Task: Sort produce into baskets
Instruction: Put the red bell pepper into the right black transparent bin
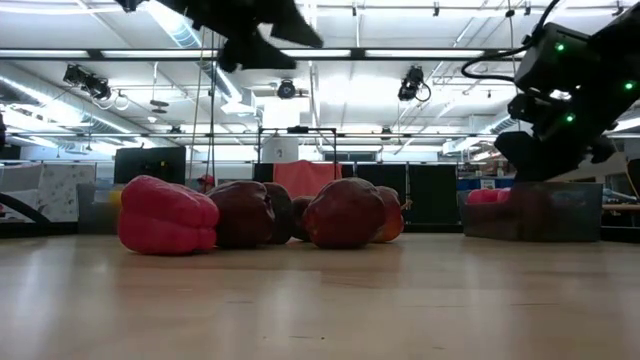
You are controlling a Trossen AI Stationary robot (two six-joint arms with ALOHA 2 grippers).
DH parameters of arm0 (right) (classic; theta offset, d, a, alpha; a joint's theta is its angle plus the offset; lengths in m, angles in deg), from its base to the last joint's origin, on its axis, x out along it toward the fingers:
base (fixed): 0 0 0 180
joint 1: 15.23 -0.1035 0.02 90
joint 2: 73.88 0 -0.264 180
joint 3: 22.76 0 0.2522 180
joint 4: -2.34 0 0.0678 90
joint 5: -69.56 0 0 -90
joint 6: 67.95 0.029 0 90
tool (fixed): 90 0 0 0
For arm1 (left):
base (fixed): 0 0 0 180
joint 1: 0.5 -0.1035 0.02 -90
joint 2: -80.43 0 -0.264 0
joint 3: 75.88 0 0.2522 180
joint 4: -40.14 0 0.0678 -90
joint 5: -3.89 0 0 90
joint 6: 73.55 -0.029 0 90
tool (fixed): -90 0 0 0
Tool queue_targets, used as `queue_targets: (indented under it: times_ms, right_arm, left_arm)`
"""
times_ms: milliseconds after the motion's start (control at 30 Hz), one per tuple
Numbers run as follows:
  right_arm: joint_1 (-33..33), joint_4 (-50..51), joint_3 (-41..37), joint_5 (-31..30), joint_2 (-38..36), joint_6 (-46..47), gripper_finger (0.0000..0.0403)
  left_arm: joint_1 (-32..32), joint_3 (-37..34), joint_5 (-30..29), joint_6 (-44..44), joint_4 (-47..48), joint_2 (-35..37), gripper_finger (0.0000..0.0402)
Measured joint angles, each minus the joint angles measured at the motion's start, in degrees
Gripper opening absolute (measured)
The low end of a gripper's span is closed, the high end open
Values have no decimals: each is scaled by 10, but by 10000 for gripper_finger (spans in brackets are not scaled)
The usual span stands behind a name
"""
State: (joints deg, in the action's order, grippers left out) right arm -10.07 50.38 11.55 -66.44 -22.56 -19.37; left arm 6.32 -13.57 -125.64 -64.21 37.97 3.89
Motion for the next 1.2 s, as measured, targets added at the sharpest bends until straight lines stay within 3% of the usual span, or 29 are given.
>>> queue_targets:
  times_ms: [100,167,433,667,767,900,1200]
  right_arm:
    - [4,-5,1,13,-3,-7,99]
    - [6,-4,8,25,-3,-11,123]
    - [6,-1,59,-3,-10,-52,182]
    - [6,-16,129,-37,-14,-131,194]
    - [1,-66,138,-32,-14,-169,192]
    - [-15,-164,138,6,-1,-229,192]
    - [-92,-378,138,68,114,-292,177]
  left_arm:
    - [0,-12,-78,-33,2,16,347]
    - [0,-13,-92,-54,11,19,346]
    - [15,-13,-58,-22,75,44,344]
    - [45,-13,-70,82,255,114,313]
    - [81,-13,-56,122,299,117,298]
    - [154,-38,-18,144,286,108,276]
    - [321,-97,8,319,221,105,242]
